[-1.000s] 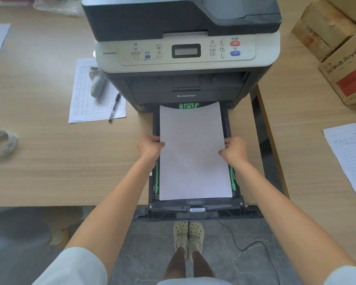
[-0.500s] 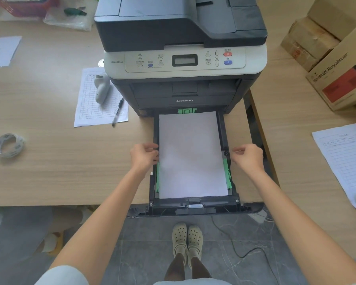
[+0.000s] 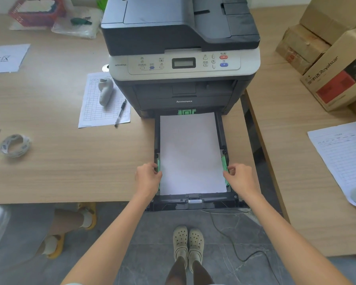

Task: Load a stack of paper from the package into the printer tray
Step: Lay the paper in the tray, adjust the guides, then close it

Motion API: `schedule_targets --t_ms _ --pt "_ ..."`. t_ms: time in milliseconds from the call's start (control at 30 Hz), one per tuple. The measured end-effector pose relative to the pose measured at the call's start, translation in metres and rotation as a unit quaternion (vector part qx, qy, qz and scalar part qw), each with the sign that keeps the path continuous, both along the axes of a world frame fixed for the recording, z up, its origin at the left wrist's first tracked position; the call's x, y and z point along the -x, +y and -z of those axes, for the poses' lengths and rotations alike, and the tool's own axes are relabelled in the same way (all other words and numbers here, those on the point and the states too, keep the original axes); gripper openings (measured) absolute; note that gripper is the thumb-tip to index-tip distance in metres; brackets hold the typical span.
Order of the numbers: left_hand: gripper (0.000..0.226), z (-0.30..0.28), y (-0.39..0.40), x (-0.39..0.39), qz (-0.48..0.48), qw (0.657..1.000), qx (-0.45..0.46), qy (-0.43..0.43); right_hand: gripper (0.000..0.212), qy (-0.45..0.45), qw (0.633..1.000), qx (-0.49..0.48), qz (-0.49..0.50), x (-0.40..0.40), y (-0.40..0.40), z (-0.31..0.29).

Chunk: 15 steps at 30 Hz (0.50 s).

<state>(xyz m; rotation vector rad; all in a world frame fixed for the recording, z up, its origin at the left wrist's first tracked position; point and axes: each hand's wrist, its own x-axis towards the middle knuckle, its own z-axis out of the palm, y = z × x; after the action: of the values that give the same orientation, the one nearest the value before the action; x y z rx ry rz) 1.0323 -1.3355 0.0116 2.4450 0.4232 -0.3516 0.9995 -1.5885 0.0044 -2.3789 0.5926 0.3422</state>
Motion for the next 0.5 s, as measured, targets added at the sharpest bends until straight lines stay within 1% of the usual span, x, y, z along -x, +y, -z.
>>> schedule_targets --t_ms 100,267,500 --pt "0.032 0.0 -0.004 0.0 0.009 1.0 -0.028 -0.003 0.021 0.009 0.999 0.038 -0.025 0.003 0.005 0.007" --pt "0.035 0.005 -0.006 0.0 0.017 0.998 -0.058 -0.002 0.021 0.011 0.992 0.105 -0.065 0.001 0.007 0.018" --pt "0.032 0.009 -0.004 0.0 -0.02 0.999 -0.031 -0.015 0.02 -0.009 0.985 0.147 -0.094 0.001 0.007 0.021"
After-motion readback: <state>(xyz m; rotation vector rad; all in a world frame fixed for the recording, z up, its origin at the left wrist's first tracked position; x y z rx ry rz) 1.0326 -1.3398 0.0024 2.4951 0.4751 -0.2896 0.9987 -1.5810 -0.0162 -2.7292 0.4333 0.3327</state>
